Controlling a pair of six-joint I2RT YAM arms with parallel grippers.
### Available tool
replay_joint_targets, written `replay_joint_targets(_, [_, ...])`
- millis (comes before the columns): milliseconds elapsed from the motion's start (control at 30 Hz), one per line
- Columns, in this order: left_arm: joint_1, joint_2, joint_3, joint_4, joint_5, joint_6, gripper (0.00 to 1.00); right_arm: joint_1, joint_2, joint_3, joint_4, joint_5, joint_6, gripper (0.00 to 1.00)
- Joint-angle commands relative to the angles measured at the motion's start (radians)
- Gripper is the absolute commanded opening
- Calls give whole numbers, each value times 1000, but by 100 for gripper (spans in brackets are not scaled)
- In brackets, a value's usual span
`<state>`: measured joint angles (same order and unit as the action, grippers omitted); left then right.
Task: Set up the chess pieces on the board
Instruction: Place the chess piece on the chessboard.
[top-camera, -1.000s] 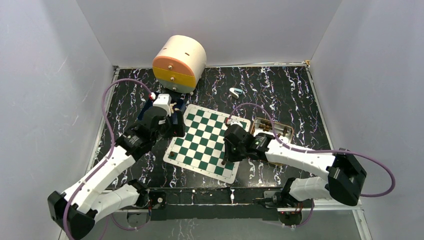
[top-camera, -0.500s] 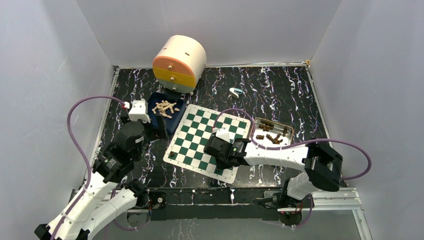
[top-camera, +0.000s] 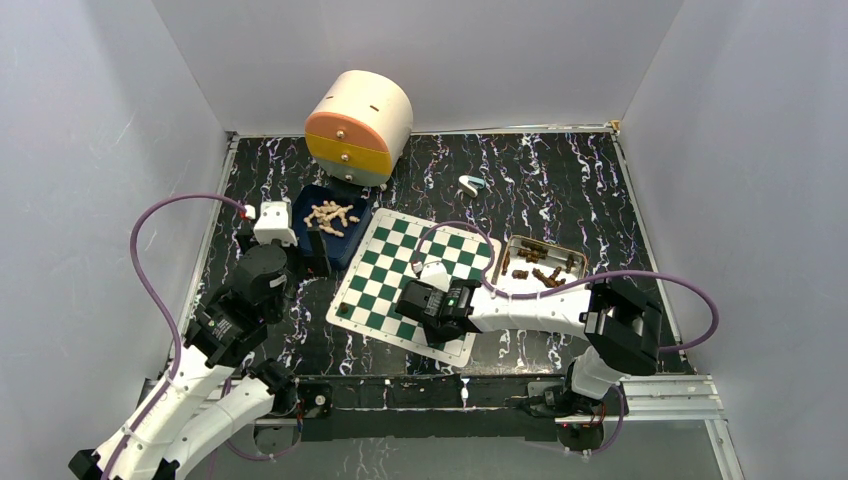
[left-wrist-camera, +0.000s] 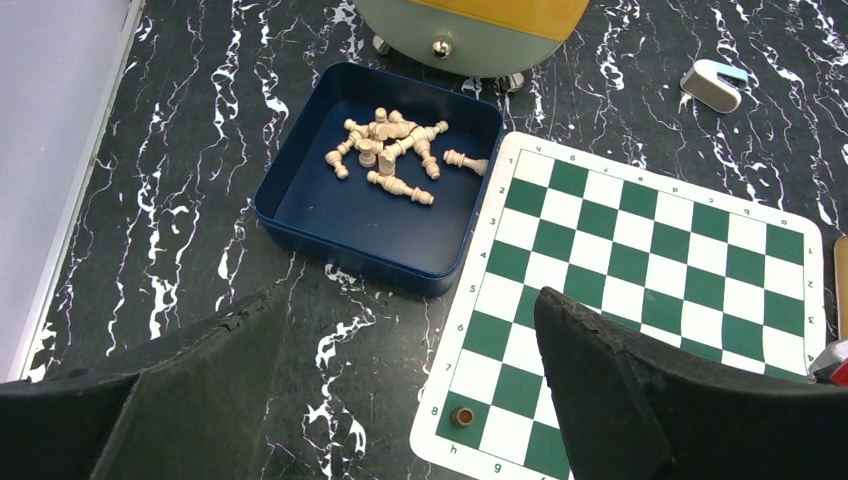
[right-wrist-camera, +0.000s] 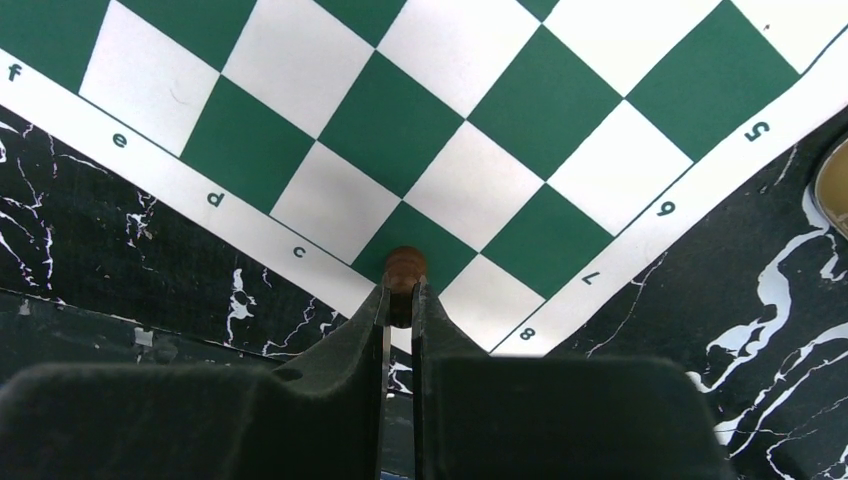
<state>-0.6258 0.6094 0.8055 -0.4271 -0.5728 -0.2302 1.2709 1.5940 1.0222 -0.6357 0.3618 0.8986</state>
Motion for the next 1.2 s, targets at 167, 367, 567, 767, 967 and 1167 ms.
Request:
replay_joint_targets(167, [-2, 7, -2, 7, -38, 2, 91, 14, 20, 42, -35, 31, 45, 21])
replay_joint_targets(367, [-2, 3, -3, 6, -33, 0, 91, 16, 0, 42, -41, 36, 48, 34])
replay_joint_targets(567, [-2, 11, -5, 6, -29, -1, 91, 16, -26, 45, -35, 48, 17, 45])
replay_joint_targets(767, [-2, 35, -4, 2, -14, 4, 91, 2, -90, 67, -43, 71, -46, 50])
replay_joint_targets(967, [-2, 64, -6, 2, 5, 3, 91, -105, -215, 44, -40, 58, -141, 52])
replay_joint_targets(1167, [-2, 118, -16, 36, 109, 34, 92, -325, -330, 26, -50, 45, -253, 47])
